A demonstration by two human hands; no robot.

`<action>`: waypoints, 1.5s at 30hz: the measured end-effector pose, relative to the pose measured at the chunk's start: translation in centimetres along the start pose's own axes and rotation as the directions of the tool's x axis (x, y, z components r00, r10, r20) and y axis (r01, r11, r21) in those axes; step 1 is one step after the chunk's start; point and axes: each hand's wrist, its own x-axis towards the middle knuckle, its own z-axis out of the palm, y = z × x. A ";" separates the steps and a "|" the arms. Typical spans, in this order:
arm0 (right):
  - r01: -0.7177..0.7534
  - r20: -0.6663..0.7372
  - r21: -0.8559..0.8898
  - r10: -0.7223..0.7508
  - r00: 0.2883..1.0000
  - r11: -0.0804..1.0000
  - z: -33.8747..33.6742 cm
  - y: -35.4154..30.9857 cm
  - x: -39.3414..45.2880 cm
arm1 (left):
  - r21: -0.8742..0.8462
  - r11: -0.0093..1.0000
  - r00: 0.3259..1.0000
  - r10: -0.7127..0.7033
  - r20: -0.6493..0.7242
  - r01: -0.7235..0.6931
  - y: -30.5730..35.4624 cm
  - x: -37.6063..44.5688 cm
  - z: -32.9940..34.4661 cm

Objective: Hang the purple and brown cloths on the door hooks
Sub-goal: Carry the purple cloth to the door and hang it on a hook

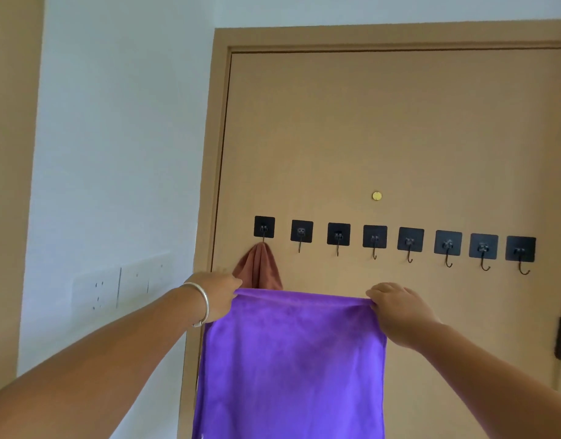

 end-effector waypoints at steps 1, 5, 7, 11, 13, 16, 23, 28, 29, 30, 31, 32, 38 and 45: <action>-0.018 -0.016 0.000 0.018 1.000 1.000 0.0 -0.1 1.5 | -0.013 1.000 1.000 0.017 -0.019 -0.017 -0.7 1.6 0.3; -0.075 -0.064 -0.005 0.074 0.995 0.997 0.8 -0.3 6.3 | -0.056 0.995 0.990 0.078 -0.114 -0.085 -3.1 6.9 1.6; -0.085 -0.062 -0.038 0.082 0.995 0.996 1.6 -0.4 7.8 | -0.063 0.991 0.985 0.105 -0.135 -0.115 -4.0 8.9 2.5; -0.111 -0.072 -0.038 0.108 0.992 0.993 2.8 -0.5 10.1 | -0.069 0.987 0.977 0.135 -0.163 -0.148 -5.1 11.9 3.6; -0.113 -0.076 -0.027 0.111 0.991 0.993 3.2 -0.5 11.0 | -0.065 0.985 0.973 0.144 -0.181 -0.158 -5.4 13.1 3.9; -0.102 -0.143 0.037 0.106 0.984 0.994 3.0 -0.4 12.6 | -0.081 0.981 0.965 0.156 -0.209 -0.176 -5.8 14.5 4.5; -0.001 -0.377 0.085 0.033 0.926 0.996 2.4 -1.3 15.2 | -0.038 0.914 0.805 0.337 -0.488 -0.405 -6.1 16.8 4.9; 0.236 -0.400 -0.124 -0.266 0.877 0.964 2.0 -0.8 16.0 | 0.042 0.913 0.827 0.386 -0.408 -0.405 -6.3 18.4 4.9; 0.243 -0.365 -0.140 -0.278 0.889 0.960 2.2 -0.6 16.3 | 0.044 0.913 0.830 0.387 -0.403 -0.405 -6.1 18.8 5.0; 0.234 -0.320 -0.139 -0.267 0.909 0.962 2.4 -0.5 16.8 | 0.030 0.925 0.850 0.360 -0.385 -0.378 -5.9 19.2 4.9; 0.216 -0.278 -0.143 -0.248 0.928 0.966 2.9 -0.3 17.3 | 0.034 0.943 0.876 0.321 -0.361 -0.331 -5.6 19.4 4.6; 0.194 -0.248 -0.155 -0.229 0.941 0.969 3.3 -0.2 17.9 | 0.045 0.959 0.899 0.279 -0.337 -0.281 -5.1 19.9 4.4; 0.060 -0.143 -0.235 -0.095 0.985 0.970 4.4 -2.1 21.1 | 0.136 0.986 0.969 0.127 -0.210 -0.100 -1.1 23.0 4.1; -0.014 -0.026 -0.266 0.007 1.000 0.964 7.5 -4.6 23.0 | 0.167 0.986 0.993 0.019 -0.115 0.001 1.7 25.3 6.2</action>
